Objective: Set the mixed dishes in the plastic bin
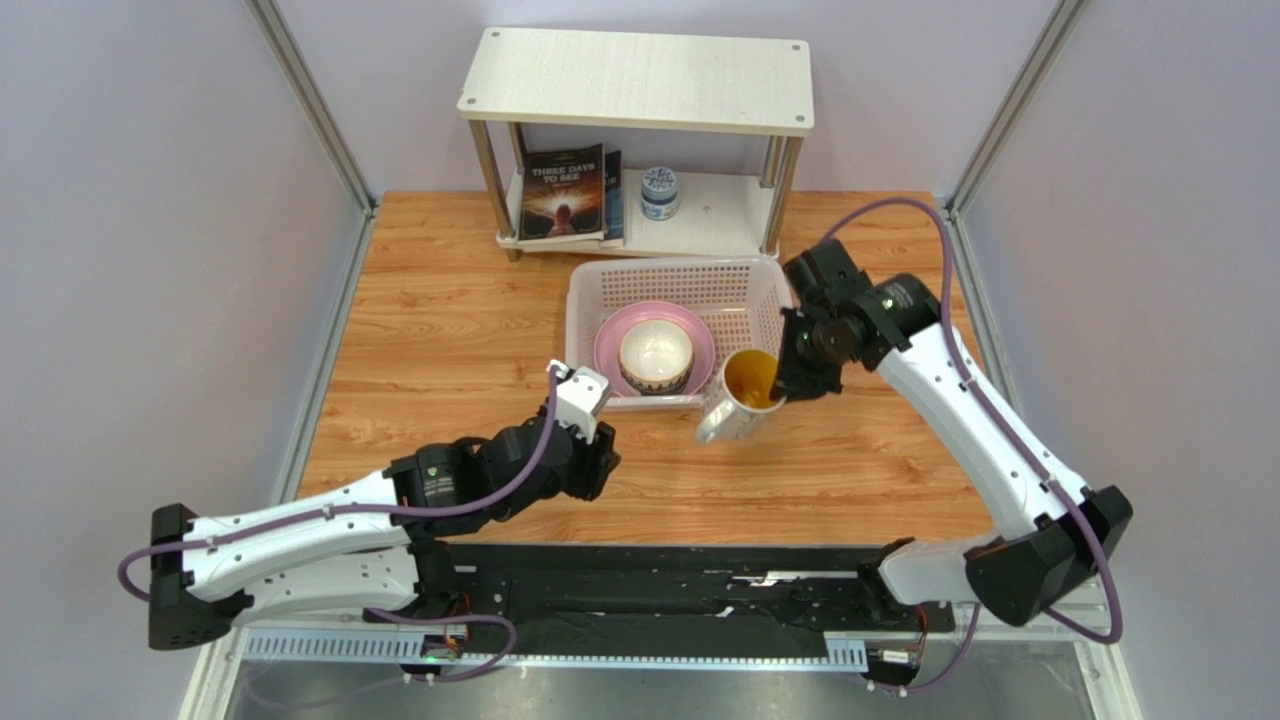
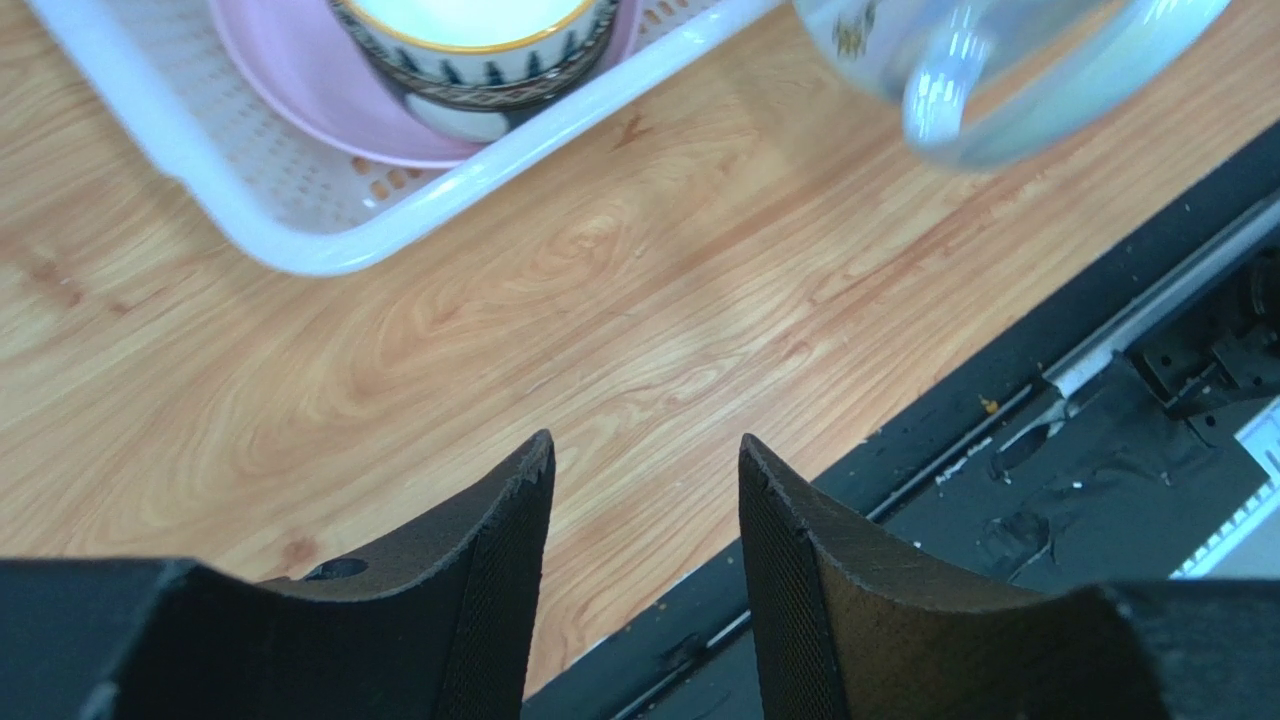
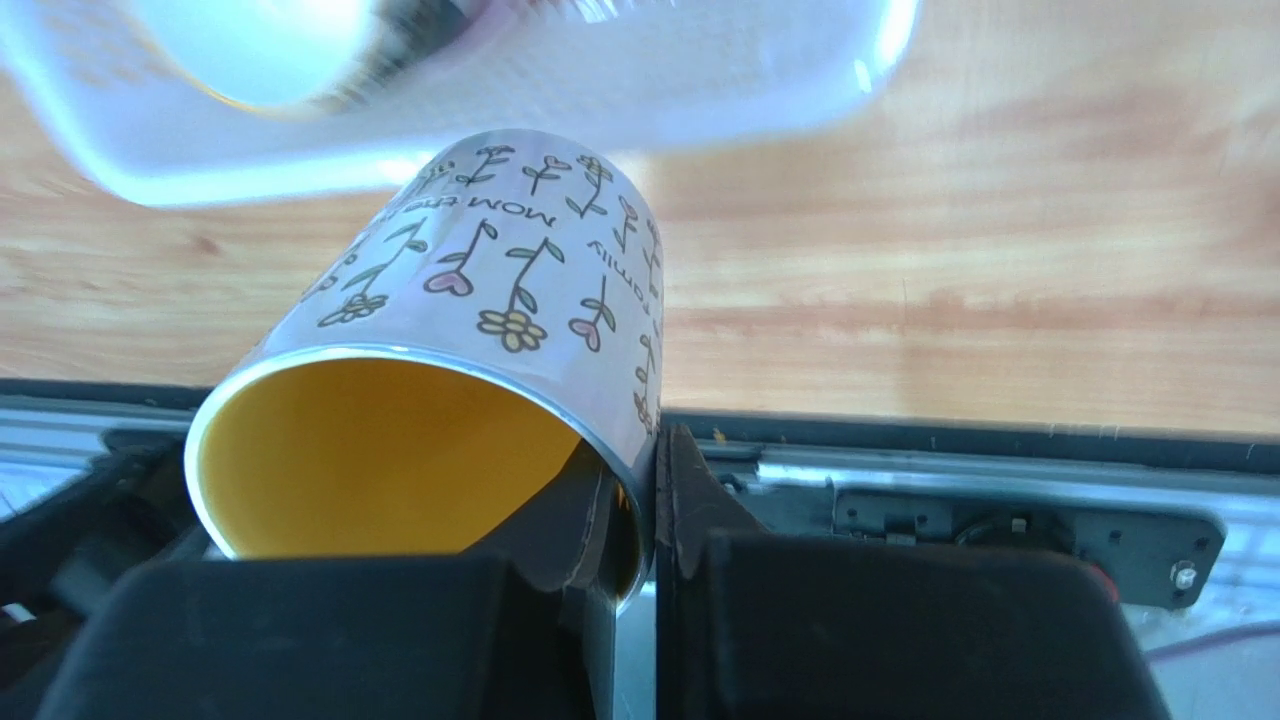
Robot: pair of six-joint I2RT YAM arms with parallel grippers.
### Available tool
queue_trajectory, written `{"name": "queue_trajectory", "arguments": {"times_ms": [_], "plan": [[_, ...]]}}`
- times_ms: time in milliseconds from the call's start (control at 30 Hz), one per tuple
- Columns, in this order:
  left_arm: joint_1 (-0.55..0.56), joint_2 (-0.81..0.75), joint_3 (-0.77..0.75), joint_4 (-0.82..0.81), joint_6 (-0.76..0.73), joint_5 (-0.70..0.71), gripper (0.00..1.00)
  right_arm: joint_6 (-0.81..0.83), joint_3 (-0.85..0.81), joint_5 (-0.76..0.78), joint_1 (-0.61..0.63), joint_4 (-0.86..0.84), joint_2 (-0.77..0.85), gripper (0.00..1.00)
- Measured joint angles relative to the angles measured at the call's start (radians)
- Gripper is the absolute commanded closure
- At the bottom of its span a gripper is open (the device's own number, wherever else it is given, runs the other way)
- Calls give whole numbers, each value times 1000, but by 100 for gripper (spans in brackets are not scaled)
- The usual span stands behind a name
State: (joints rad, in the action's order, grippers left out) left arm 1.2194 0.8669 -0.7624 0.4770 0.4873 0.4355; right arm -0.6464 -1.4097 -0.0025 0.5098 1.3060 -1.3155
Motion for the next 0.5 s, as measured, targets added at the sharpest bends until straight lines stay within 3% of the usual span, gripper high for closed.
{"name": "queue_trajectory", "arguments": {"times_ms": [233, 500], "plan": [[0, -95, 32, 84, 60, 65, 46, 119, -490, 47, -17, 69, -232, 100], [0, -179, 56, 163, 106, 88, 46, 243, -782, 31, -129, 73, -521, 100]]}}
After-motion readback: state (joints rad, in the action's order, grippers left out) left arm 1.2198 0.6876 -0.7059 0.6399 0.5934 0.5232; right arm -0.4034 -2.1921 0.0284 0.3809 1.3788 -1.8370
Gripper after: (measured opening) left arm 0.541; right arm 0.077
